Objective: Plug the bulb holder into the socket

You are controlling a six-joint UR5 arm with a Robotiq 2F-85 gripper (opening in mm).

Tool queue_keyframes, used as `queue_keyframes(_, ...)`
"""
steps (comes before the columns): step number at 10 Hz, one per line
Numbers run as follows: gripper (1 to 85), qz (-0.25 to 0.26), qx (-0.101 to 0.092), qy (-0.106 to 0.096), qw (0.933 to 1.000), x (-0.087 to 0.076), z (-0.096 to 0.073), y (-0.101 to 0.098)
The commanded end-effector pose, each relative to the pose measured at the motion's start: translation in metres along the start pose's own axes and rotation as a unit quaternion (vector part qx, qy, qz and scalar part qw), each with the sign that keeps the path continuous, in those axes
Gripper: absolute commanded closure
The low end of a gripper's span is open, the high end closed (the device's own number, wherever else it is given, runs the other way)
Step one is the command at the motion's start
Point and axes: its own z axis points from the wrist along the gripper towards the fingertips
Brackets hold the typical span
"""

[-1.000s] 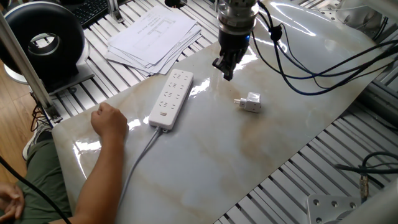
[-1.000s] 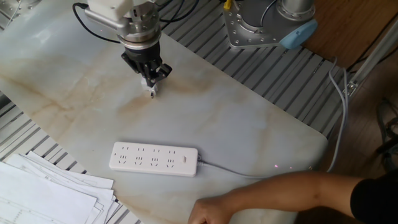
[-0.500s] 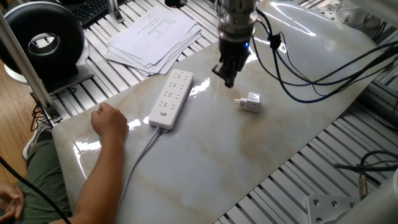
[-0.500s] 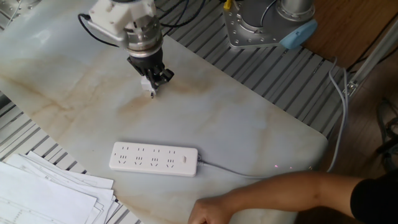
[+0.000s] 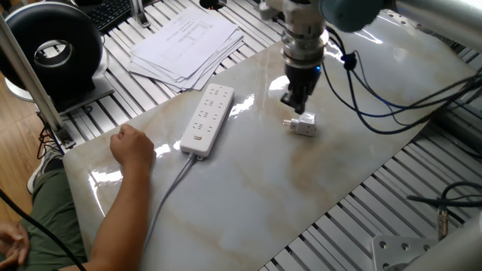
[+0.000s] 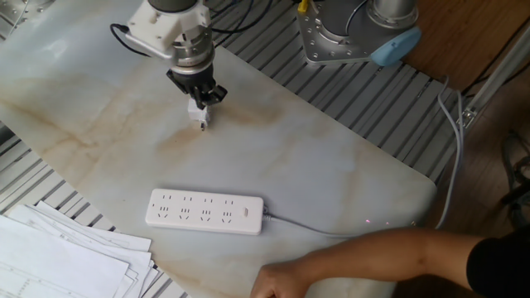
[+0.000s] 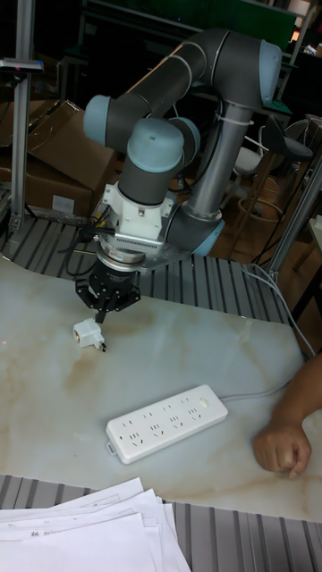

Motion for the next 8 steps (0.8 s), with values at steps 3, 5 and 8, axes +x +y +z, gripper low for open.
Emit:
queue_keyframes(3, 72.0, -0.02, -0.009, 0.002, 0.9997, 0.0182, 0.0143, -0.0021)
queue_keyframes(5, 56.3, -0.048, -0.001, 0.004, 0.9988, 0.0209, 0.0146, -0.0084)
queue_keyframes(8, 41.7, -0.048, -0.014, 0.001, 0.9987, 0.0195, 0.0141, -0.0009)
